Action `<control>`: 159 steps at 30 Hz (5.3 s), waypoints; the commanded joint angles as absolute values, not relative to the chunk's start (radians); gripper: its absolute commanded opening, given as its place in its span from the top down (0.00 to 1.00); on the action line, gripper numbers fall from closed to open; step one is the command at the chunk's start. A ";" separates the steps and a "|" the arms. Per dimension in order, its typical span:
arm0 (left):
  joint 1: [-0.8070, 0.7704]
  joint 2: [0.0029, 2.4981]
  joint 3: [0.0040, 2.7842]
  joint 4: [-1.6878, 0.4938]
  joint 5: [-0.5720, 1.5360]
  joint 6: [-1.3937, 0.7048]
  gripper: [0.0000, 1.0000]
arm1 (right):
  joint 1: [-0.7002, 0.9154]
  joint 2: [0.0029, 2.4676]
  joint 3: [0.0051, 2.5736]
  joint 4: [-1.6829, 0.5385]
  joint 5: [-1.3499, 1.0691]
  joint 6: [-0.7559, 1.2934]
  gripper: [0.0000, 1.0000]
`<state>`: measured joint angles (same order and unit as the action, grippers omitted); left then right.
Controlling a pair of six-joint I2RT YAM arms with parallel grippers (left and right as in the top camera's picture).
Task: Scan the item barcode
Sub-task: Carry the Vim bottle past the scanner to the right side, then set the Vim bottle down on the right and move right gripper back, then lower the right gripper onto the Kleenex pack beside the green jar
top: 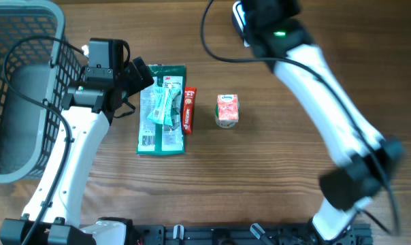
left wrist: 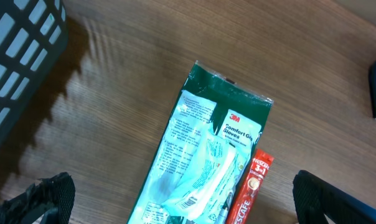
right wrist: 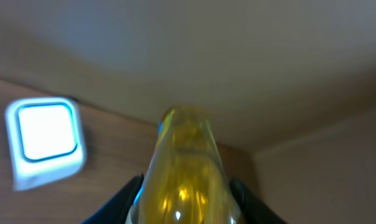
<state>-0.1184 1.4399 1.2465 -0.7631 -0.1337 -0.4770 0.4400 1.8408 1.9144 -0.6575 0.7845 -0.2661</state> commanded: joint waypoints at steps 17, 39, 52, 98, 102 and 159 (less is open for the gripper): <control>-0.115 1.436 1.259 -0.764 -0.140 -0.476 0.00 | -0.162 1.666 1.625 -1.118 0.125 0.236 0.84; -0.115 1.436 1.259 -0.764 -0.140 -0.476 0.00 | -0.164 1.666 1.248 -0.831 0.133 0.239 0.38; -0.115 1.436 1.259 -0.764 -0.140 -0.476 0.00 | -0.164 1.652 1.444 -0.925 0.054 0.239 0.11; -0.115 1.436 1.259 -0.764 -0.140 -0.476 0.00 | 0.434 1.748 1.385 -0.891 -0.362 0.367 0.56; -0.115 1.436 1.259 -0.764 -0.140 -0.476 0.00 | 0.434 1.781 1.383 -0.889 -0.380 0.369 0.57; -0.115 1.436 1.259 -0.764 -0.140 -0.476 0.00 | 0.434 1.711 1.256 -0.788 -0.274 0.475 0.69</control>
<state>-0.1184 1.4399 1.2465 -0.7635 -0.1337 -0.4774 0.4320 1.7164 1.2659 -0.7982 -0.2619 0.4633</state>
